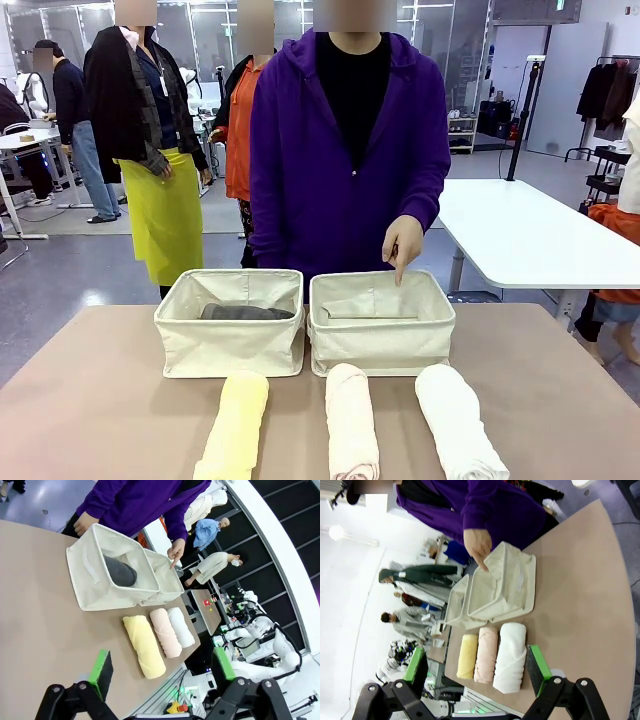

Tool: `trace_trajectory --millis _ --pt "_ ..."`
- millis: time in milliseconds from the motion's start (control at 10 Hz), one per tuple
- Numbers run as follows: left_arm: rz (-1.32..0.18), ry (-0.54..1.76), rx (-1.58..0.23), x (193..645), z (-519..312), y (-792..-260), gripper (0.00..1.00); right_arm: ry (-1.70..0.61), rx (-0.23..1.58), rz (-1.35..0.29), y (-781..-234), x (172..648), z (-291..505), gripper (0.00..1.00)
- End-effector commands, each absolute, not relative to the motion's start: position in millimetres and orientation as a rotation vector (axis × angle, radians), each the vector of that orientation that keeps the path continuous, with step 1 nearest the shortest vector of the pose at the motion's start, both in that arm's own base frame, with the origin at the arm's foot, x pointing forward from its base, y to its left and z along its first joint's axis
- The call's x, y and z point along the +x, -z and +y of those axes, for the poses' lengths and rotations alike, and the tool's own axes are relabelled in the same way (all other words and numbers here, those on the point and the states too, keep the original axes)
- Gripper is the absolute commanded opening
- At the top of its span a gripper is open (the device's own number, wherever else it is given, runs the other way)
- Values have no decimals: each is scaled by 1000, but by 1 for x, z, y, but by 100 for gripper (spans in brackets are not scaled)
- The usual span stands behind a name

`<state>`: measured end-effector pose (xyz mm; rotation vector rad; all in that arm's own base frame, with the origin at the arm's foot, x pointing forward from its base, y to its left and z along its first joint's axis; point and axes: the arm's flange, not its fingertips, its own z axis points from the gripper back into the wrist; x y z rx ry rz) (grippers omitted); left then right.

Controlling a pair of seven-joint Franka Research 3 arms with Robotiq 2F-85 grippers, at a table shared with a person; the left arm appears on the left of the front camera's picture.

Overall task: Divide the towels into two baskets.
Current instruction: Pick up one hotel-folded towel from the bottom of the table and place it in the Fabric basket indicated by the person.

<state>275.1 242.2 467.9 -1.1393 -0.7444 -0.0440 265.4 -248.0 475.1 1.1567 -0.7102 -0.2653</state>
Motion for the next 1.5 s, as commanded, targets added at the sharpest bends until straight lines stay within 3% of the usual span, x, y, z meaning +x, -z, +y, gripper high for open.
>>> trace_trajectory --millis 0,400,800,1400 --pt "-739 41 -1152 272 243 -471 100 127 1019 -540 -483 284 -211 100" --pt "-739 41 -1152 272 243 -471 100 -4 742 -289 -467 331 -91 100" --pt "-739 41 -1152 272 243 -471 100 12 473 -264 -437 351 3 100" --pt "-739 41 -1152 272 243 -471 100 40 323 -248 -384 348 89 100"
